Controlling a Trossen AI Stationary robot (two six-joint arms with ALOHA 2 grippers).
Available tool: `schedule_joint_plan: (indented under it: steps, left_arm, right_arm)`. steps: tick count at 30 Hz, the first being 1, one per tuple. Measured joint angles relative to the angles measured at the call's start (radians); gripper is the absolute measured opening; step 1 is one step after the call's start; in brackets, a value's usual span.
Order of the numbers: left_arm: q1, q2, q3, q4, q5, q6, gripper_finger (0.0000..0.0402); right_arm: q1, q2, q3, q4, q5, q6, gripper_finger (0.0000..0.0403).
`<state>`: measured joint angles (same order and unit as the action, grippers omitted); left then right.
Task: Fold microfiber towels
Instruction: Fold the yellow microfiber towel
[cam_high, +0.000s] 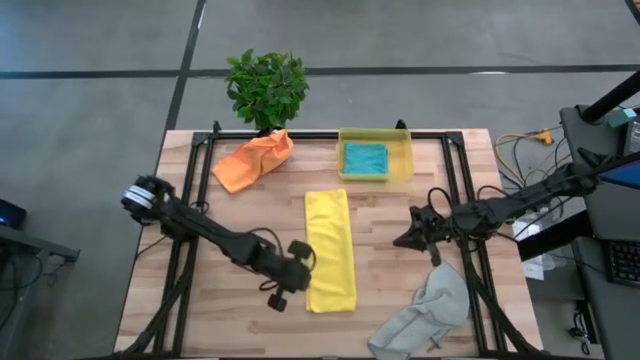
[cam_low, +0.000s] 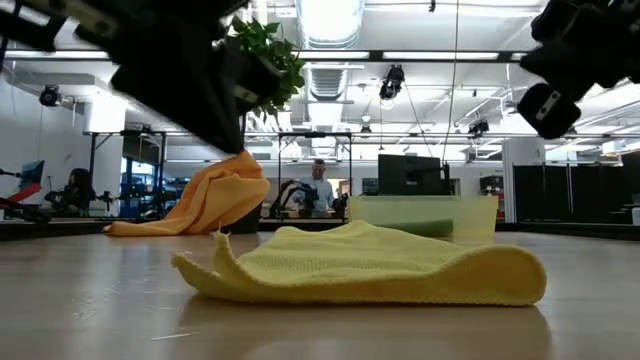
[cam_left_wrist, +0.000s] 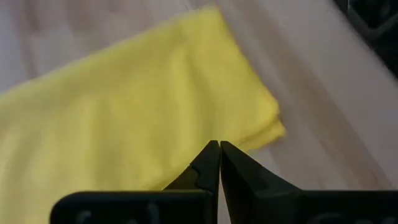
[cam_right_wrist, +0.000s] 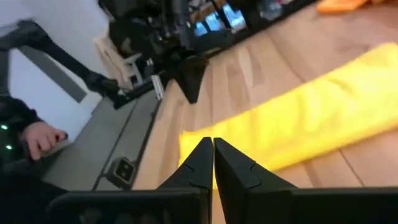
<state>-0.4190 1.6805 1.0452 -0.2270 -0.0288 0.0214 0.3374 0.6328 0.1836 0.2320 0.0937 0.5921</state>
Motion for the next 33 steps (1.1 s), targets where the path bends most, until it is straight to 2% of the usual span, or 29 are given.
schedule_joint_plan:
  steps: [5, 14, 19, 24, 29, 33]
  left_arm:
    - [-0.009, 0.055, 0.034, 0.014, 0.073, 0.073, 0.0027]
    - [-0.043, 0.103, 0.061, 0.042, 0.153, 0.149, 0.0161]
    - [-0.045, 0.14, 0.06, 0.043, 0.15, 0.164, 0.021]
    - [-0.047, 0.19, 0.06, 0.081, 0.145, 0.181, 0.0221]
    - [-0.048, 0.224, 0.074, 0.086, 0.098, 0.18, 0.0221]
    - [-0.054, 0.239, 0.076, 0.088, 0.081, 0.179, 0.0204]
  right_arm:
    - [-0.002, 0.027, -0.009, -0.005, 0.004, 0.026, 0.0009]
    - [-0.002, 0.052, -0.01, -0.01, 0.012, 0.044, 0.0009]
    - [-0.002, 0.053, -0.01, -0.009, 0.014, 0.055, 0.0009]
    - [-0.002, 0.051, -0.01, -0.011, 0.015, 0.09, 0.0009]
    - [-0.002, 0.049, -0.01, -0.005, 0.015, 0.104, 0.0009]
    - [-0.002, 0.05, -0.01, 0.01, 0.015, 0.105, 0.0009]
